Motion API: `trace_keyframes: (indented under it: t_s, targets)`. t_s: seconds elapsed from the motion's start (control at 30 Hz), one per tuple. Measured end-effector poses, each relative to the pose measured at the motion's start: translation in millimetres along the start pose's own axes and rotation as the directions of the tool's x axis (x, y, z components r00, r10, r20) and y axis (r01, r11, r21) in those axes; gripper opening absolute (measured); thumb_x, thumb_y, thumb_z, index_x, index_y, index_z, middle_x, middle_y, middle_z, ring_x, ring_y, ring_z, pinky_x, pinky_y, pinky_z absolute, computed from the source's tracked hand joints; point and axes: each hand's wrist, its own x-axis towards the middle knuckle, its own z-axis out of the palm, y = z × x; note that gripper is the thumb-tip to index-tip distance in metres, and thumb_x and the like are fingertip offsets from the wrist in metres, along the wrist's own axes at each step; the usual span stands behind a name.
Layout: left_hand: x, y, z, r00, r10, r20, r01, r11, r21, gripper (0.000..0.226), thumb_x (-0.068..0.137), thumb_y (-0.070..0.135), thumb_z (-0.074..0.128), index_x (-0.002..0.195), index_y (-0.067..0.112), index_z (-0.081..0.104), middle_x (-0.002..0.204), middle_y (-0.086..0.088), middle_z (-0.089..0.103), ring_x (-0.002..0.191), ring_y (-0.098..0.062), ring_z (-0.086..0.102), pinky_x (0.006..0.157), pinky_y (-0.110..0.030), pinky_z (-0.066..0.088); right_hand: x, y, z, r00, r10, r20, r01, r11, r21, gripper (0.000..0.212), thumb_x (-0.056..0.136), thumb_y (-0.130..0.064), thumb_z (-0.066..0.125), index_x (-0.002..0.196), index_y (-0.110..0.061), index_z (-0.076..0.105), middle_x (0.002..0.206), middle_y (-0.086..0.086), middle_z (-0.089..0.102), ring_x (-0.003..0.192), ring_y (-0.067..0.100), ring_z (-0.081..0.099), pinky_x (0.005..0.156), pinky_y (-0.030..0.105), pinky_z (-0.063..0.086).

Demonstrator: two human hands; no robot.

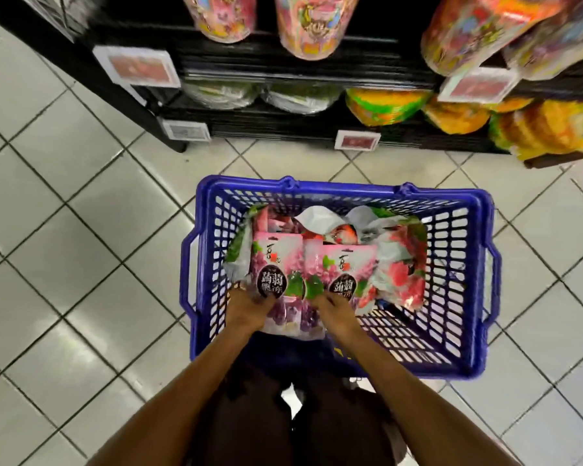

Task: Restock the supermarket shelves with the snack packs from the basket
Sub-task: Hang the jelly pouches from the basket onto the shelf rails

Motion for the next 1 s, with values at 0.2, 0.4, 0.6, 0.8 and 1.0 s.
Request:
trace_keyframes:
  t_s: [0.2, 0.4, 0.6, 0.8, 1.0]
  targets:
    - [-55, 19, -27, 0.969, -0.019, 0.246, 0.138, 0.867, -0.479, 0.019, 0.079, 0.027, 0.079, 0.079, 0.023, 0.061, 0.06, 0.014, 0.07, 0.063, -0.007, 0.067, 0.047, -0.012, 0.047, -52, -20, -39, 0.994, 0.097, -0.04, -0.078, 0.938, 0.338, 0.041, 0.105, -0.03, 0.035, 0.11, -0.002, 0.064, 0.094, 0.016, 0.069, 0.086, 0.027, 0.065, 0.072, 0.029, 0.056]
    - [-150, 86, -87, 0.977, 0.131, 0.168, 0.0, 0.791, -0.612, 0.044, 0.068, 0.02, 0.087, 0.105, 0.027, 0.063, 0.081, 0.008, 0.075, 0.074, -0.012, 0.071, 0.051, -0.024, 0.054, -177, -73, -86, 1.0, -0.007, 0.029, -0.015, 0.711, 0.703, 0.043, 0.108, -0.026, 0.027, 0.124, -0.001, 0.056, 0.117, 0.016, 0.067, 0.104, 0.028, 0.067, 0.088, 0.041, 0.057]
    - [-305, 166, -204, 0.951, 0.307, -0.046, -0.265, 0.724, -0.637, 0.035, 0.075, 0.012, 0.081, 0.106, 0.006, 0.066, 0.089, -0.009, 0.074, 0.07, -0.013, 0.068, 0.05, -0.022, 0.049, -336, -160, -154, 0.977, -0.136, -0.164, 0.213, 0.61, 0.764, 0.063, 0.104, -0.039, 0.033, 0.126, 0.019, 0.043, 0.103, 0.034, 0.055, 0.093, 0.045, 0.058, 0.107, 0.058, 0.041]
    - [-448, 232, -313, 0.85, 0.486, -0.204, -0.495, 0.603, -0.625, 0.025, 0.076, 0.003, 0.078, 0.099, 0.01, 0.071, 0.078, 0.001, 0.077, 0.065, -0.008, 0.07, 0.049, -0.019, 0.051, -493, -234, -213, 0.868, -0.421, -0.264, 0.479, 0.565, 0.672, 0.049, 0.073, -0.034, 0.075, 0.096, 0.007, 0.061, 0.081, 0.028, 0.06, 0.08, 0.027, 0.057, 0.082, 0.049, 0.047]
    - [-556, 289, -398, 0.642, 0.667, -0.378, -0.753, 0.457, -0.473, 0.028, 0.064, 0.025, 0.09, 0.086, 0.025, 0.073, 0.074, 0.004, 0.076, 0.061, -0.006, 0.068, 0.049, -0.021, 0.051, -613, -295, -240, 0.66, -0.624, -0.418, 0.72, 0.368, 0.588, 0.032, 0.065, -0.027, 0.072, 0.085, -0.007, 0.058, 0.059, -0.002, 0.064, 0.053, 0.008, 0.06, 0.055, 0.018, 0.046]
